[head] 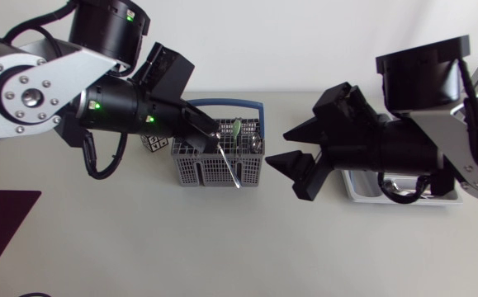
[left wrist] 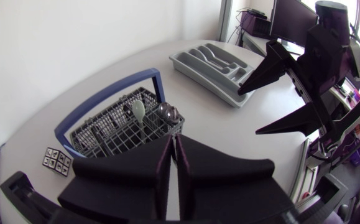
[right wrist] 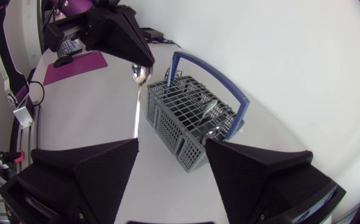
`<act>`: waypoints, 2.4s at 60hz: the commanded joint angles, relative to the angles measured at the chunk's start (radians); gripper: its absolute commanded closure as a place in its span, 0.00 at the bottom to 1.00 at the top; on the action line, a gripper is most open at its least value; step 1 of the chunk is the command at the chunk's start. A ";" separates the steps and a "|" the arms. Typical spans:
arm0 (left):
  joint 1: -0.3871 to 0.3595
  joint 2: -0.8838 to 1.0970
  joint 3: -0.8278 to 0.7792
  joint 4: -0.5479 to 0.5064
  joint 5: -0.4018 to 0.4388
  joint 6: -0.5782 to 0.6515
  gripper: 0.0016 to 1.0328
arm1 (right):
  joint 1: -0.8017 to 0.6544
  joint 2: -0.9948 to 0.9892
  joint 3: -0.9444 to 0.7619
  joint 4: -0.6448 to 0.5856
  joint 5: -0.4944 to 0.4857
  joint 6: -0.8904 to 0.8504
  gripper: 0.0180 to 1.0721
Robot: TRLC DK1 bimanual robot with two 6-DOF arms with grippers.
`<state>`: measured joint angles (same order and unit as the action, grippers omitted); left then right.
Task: Transfer all utensils from the basket to the drawer tray.
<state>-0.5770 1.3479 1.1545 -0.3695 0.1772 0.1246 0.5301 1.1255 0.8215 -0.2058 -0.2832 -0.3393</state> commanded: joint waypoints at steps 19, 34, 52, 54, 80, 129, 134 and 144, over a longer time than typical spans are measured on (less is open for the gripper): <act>0.106 0.125 0.126 -0.083 0.297 -0.121 0.97 | 0.125 0.194 0.116 0.052 0.007 0.091 0.50; 0.105 0.152 0.154 -0.108 0.327 -0.123 0.97 | 0.126 0.232 0.120 0.075 0.006 0.083 0.53; 0.088 0.177 0.172 -0.114 0.343 -0.138 0.97 | 0.131 0.283 0.137 0.089 0.007 0.068 0.79; 0.086 0.177 0.172 -0.114 0.343 -0.137 0.97 | 0.130 0.284 0.139 0.089 0.007 0.066 0.82; 0.085 0.134 0.177 -0.111 0.360 -0.134 0.44 | 0.146 0.309 0.136 0.055 0.003 0.054 0.95; 0.367 0.063 -0.006 0.078 0.148 0.070 0.04 | -0.525 0.158 -0.050 -0.307 -0.238 -0.695 0.95; 0.358 0.063 -0.050 0.135 0.114 0.072 0.04 | -0.660 0.223 -0.001 -0.369 -0.258 -0.851 0.95; 0.321 0.082 -0.098 0.201 0.041 0.067 0.04 | -0.864 0.379 0.096 -0.414 -0.258 -1.100 0.94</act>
<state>-0.2344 1.4029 1.0863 -0.1955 0.2333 0.1841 -0.2661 1.4323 0.8658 -0.6010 -0.5316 -1.2812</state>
